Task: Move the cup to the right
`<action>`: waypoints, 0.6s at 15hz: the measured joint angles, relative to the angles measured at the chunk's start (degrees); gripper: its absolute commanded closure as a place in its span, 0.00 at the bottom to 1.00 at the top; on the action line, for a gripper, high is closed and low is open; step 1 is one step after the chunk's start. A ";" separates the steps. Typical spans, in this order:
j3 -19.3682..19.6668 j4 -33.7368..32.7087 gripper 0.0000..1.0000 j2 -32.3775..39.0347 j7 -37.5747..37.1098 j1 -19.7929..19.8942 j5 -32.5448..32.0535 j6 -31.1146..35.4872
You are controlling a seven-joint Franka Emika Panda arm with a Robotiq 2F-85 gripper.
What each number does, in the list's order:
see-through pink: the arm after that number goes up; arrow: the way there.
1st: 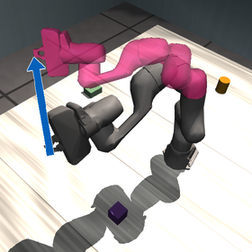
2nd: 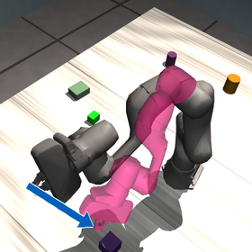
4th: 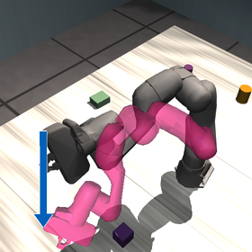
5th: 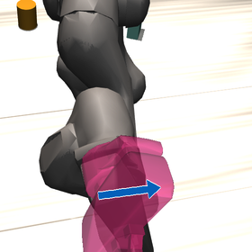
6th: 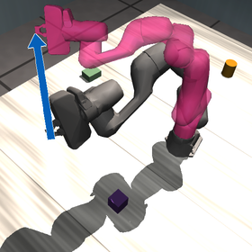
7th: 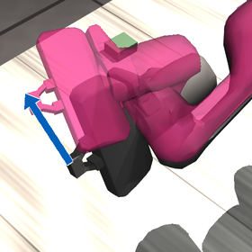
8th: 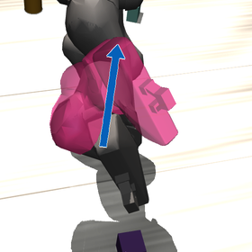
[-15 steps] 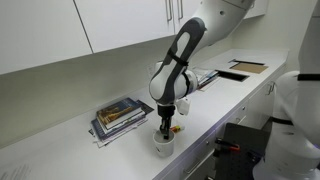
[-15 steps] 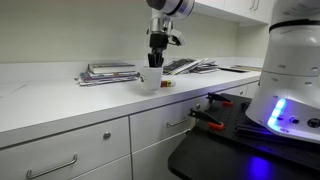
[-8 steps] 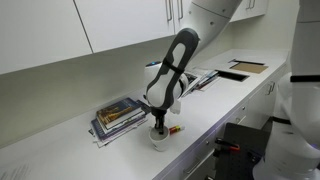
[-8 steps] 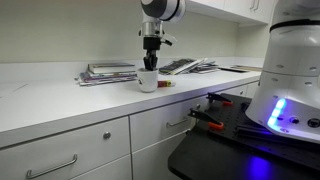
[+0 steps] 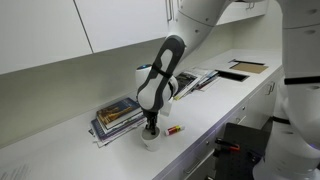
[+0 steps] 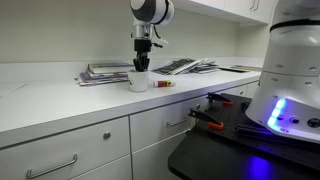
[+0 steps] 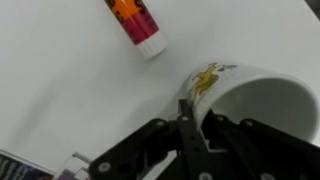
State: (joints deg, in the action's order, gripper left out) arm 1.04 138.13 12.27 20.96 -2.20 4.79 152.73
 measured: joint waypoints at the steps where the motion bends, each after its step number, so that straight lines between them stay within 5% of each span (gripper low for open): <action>1: -0.16 -0.31 0.44 0.29 -0.39 0.22 0.00 0.00; 7: -0.72 -0.36 0.01 -2.60 -6.33 0.52 -2.49 0.03; 9: -0.68 1.01 0.00 -6.29 -13.18 -0.17 -7.45 0.45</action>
State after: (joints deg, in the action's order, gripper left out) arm 0.36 139.14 5.98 7.78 -2.37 -2.66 153.18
